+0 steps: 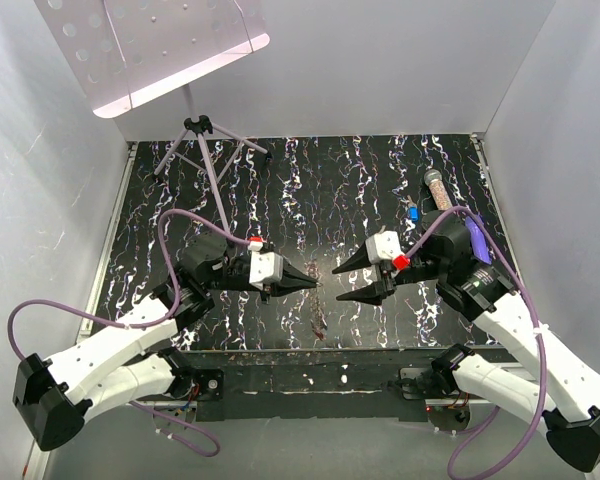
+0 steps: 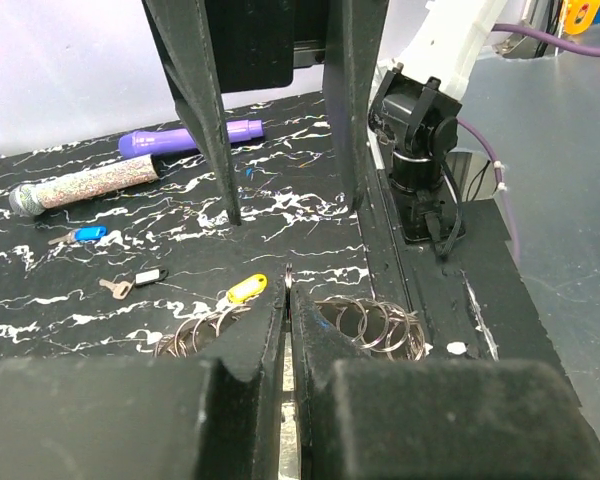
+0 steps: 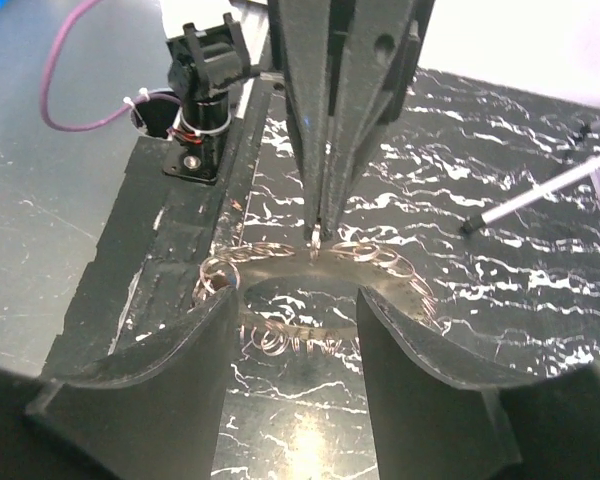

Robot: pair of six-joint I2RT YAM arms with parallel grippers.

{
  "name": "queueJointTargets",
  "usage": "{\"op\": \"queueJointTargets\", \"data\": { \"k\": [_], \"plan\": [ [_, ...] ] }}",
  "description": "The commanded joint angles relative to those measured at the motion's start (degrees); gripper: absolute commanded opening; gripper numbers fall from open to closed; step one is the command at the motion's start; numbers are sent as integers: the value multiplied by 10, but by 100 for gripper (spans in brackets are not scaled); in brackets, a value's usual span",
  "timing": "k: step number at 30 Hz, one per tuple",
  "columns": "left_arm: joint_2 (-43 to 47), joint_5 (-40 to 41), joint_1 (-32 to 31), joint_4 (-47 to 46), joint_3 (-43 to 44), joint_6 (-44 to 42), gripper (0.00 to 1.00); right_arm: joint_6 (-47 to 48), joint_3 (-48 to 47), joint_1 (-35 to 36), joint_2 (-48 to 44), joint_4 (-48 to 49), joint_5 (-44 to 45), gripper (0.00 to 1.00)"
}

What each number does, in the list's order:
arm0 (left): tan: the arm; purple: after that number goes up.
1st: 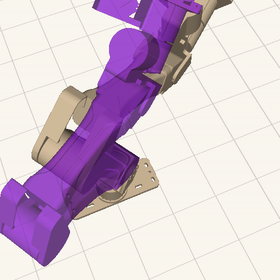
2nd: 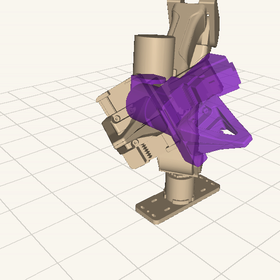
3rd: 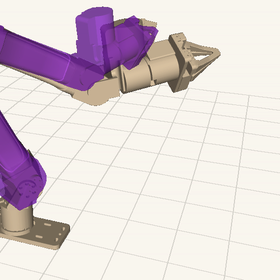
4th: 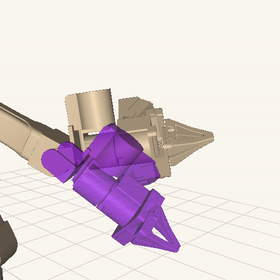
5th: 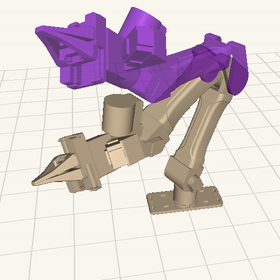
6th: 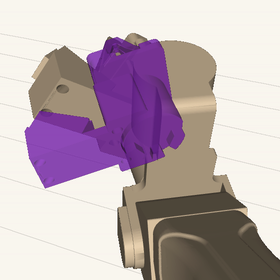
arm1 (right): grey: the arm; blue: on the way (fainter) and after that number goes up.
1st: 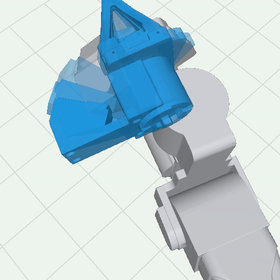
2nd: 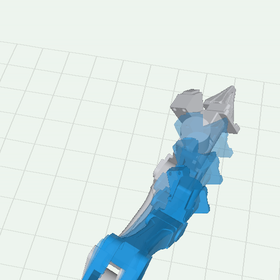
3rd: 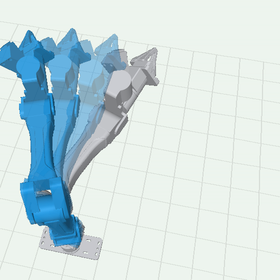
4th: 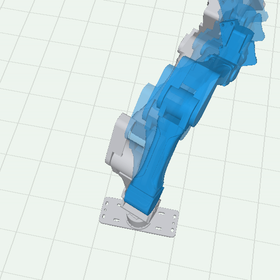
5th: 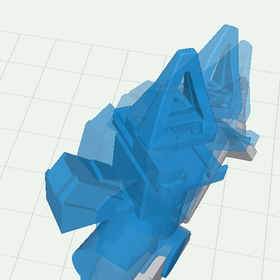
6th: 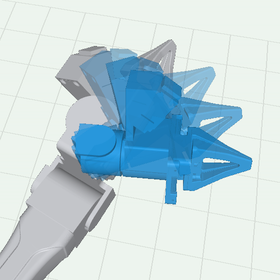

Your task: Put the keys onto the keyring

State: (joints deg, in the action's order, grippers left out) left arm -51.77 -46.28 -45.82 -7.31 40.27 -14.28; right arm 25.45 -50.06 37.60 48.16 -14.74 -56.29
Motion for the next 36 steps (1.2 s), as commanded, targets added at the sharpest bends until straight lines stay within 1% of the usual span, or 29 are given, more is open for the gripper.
{"op": "queueJointTargets", "data": {
  "k": [1, 3, 10, 13, 18, 19, 25, 31, 36],
  "plan": [
    [0, -24, 5, -59, 13, 29, 0, -36, 8, -3, -14, 31, 56, 60],
    [-2, -27, 6, -74, 10, 44, 0, -35, 11, -3, -19, 27, 54, 60],
    [-6, -32, 6, -129, -11, 92, 0, -12, 19, -3, -25, 21, 8, 57],
    [-5, -28, 6, -150, -19, 108, 0, -12, 21, -3, -22, 31, -9, 53],
    [-13, -22, 8, -210, -39, 138, 0, -36, 25, -3, -16, 66, -31, 43],
    [-15, -21, 8, -221, -43, 158, 0, -42, 27, -3, -15, 74, -33, 42],
    [-25, -7, 7, -303, -67, 209, 0, -73, 30, -3, -5, 111, -30, 37],
    [-26, 7, 7, -339, -85, 229, 0, -105, 32, -3, 5, 139, -32, 31],
    [-21, 26, 8, -368, -102, 241, 0, -121, 27, -3, 14, 142, -37, 27]
  ]
}}
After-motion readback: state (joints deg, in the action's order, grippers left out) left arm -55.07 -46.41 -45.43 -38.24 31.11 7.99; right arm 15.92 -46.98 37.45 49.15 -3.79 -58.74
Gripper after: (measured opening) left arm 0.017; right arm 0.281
